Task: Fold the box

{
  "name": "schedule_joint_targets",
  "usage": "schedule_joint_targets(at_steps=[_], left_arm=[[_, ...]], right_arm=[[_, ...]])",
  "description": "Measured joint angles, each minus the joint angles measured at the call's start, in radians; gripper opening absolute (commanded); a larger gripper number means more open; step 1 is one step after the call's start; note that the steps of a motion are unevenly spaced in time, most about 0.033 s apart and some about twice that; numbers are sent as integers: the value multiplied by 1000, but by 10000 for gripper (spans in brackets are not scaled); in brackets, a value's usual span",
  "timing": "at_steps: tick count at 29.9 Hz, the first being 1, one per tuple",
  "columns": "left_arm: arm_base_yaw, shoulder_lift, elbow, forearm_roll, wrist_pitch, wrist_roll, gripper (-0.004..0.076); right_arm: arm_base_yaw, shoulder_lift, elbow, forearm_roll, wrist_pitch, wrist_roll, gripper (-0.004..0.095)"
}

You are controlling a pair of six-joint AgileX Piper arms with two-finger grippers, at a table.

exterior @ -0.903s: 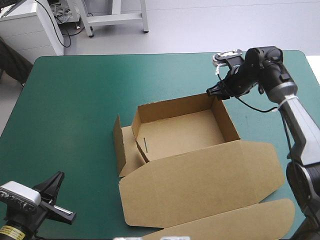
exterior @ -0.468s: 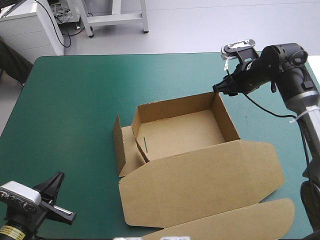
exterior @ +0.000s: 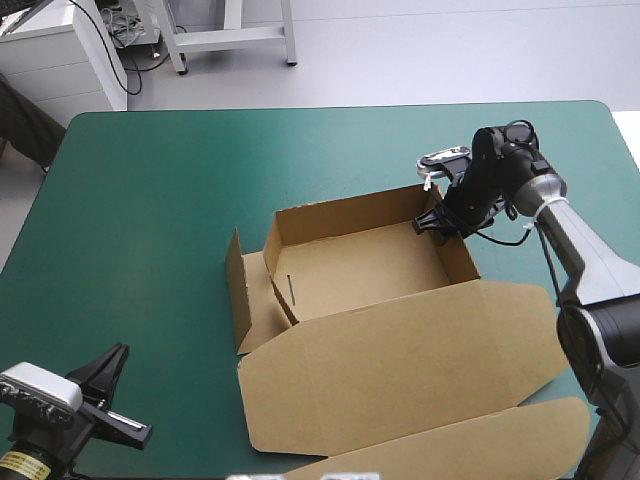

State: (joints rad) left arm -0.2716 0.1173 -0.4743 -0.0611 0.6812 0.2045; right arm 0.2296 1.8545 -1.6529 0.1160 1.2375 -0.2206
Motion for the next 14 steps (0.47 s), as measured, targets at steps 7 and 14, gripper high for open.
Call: schedule_joint_targets(at_steps=[7,14], left_arm=[[0,0,0,-1,0,0,-8],[0,0,0,-1,0,0,-8]], right_arm=[[0,94,0,4,-10,41,91],[2,74,0,-11,-15,82,-20]])
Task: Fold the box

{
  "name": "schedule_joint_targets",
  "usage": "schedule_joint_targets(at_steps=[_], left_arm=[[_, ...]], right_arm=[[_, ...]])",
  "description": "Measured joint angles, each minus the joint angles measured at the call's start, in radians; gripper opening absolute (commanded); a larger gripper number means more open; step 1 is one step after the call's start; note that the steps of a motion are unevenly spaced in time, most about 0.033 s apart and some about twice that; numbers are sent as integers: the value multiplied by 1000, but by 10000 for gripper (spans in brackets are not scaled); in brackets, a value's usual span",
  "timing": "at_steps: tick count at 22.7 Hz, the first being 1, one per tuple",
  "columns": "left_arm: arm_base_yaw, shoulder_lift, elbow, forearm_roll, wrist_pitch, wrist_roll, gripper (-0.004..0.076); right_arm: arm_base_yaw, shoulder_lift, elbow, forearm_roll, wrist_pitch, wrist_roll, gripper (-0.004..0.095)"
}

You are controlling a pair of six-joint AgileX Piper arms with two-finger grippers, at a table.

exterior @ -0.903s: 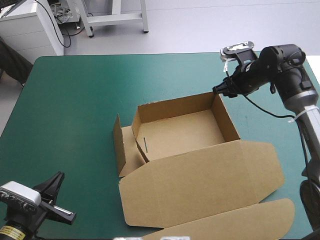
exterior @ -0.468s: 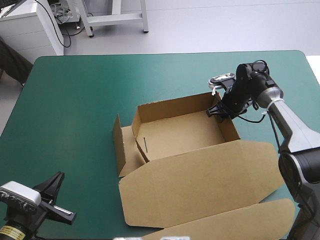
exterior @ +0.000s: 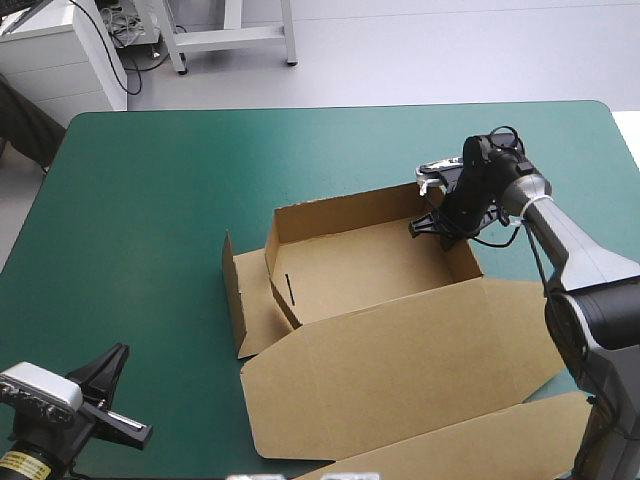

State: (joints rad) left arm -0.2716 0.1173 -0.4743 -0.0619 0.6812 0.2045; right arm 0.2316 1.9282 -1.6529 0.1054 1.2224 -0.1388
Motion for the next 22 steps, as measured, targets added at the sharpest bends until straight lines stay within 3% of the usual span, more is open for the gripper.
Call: schedule_joint_targets(at_steps=[8,13,15,17,20,22], left_arm=[[0,0,0,-1,3,0,-8],[0,0,0,-2,5,0,7],[0,0,0,-2,10,9,87],[0,0,0,0,11,24,235],[0,0,0,1,12,26,528],[0,0,0,0,11,14,534]], right_arm=[[0,-191,-50,-20,10,12,-20],[0,-357,-131,-105,21,50,-20],[0,-398,-140,-133,22,53,-20],[0,-422,-141,-139,23,54,-20],[0,-422,-141,-136,23,54,-20],[0,-421,-141,-136,23,54,-20]])
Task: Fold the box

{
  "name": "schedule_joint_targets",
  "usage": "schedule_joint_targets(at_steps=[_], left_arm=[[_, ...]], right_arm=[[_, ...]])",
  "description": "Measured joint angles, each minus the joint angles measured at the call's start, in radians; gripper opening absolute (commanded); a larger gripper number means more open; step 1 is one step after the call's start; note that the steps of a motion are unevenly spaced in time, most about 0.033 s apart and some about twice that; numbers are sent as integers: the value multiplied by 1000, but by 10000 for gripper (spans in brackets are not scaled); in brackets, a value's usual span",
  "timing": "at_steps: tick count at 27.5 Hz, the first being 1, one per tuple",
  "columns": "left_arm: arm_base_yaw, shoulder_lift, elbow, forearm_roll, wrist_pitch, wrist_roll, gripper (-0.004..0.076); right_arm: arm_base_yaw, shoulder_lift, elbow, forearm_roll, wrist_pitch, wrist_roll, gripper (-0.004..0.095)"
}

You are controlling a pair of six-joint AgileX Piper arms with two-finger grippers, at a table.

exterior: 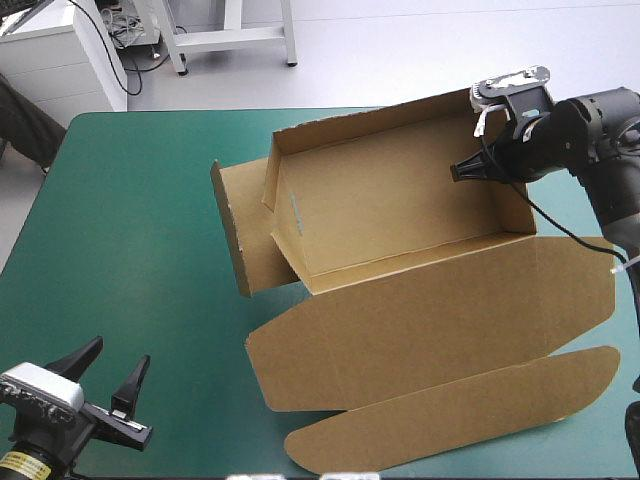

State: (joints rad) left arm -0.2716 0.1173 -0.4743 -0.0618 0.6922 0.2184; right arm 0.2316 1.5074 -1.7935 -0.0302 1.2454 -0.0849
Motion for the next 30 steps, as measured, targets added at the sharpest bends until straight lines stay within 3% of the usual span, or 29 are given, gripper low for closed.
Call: schedule_joint_targets(at_steps=[5,13,17,25,30], left_arm=[[0,0,0,-18,9,-76,492],[0,101,-83,-35,58,2,477],[0,258,-191,-3,55,-49,477],[0,637,-369,291,48,-324,477],[0,853,-445,356,35,-382,477]], right_arm=[[0,0,0,2,0,0,-20],[0,0,0,5,0,0,-20],[0,0,0,7,0,0,-20],[0,0,0,30,0,0,-20],[0,0,0,43,0,-2,-20]])
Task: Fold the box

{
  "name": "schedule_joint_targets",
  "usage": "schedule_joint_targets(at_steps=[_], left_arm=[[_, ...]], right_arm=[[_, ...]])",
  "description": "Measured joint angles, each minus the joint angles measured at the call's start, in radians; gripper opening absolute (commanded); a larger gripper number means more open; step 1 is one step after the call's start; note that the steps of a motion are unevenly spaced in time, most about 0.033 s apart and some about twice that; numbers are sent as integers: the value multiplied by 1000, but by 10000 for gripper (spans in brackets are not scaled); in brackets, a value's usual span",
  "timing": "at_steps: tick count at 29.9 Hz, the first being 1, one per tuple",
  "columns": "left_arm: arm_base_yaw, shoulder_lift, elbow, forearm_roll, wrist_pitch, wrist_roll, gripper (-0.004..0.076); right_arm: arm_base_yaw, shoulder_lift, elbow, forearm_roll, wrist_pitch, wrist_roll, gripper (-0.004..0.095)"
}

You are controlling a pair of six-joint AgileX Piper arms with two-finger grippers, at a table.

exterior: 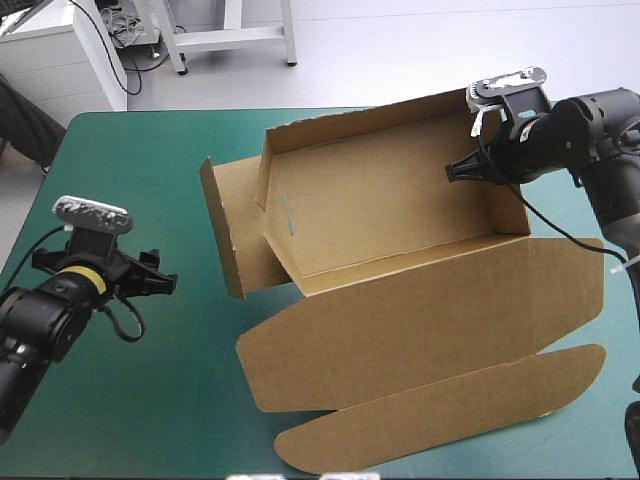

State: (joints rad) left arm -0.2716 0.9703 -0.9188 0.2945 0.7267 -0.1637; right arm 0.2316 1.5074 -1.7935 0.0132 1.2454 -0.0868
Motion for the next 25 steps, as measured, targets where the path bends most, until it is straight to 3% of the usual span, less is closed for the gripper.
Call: schedule_joint_targets(at_steps=[4,9,12,16,19,25], left_arm=[[23,120,-29,5,-16,-3,477],[185,235,-32,-122,-81,57,477],[304,283,-32,-346,-103,228,477],[430,344,-32,-796,-94,607,477],[479,403,-34,-1080,-50,851,477],[488,534,-35,-1451,101,1139,477]], right_arm=[[0,0,0,1,0,0,-20],[0,0,0,2,0,0,-20],[0,0,0,2,0,0,-20],[0,0,0,2,0,0,-20],[0,0,0,2,0,-7,-20],[0,0,0,1,0,-12,-20]])
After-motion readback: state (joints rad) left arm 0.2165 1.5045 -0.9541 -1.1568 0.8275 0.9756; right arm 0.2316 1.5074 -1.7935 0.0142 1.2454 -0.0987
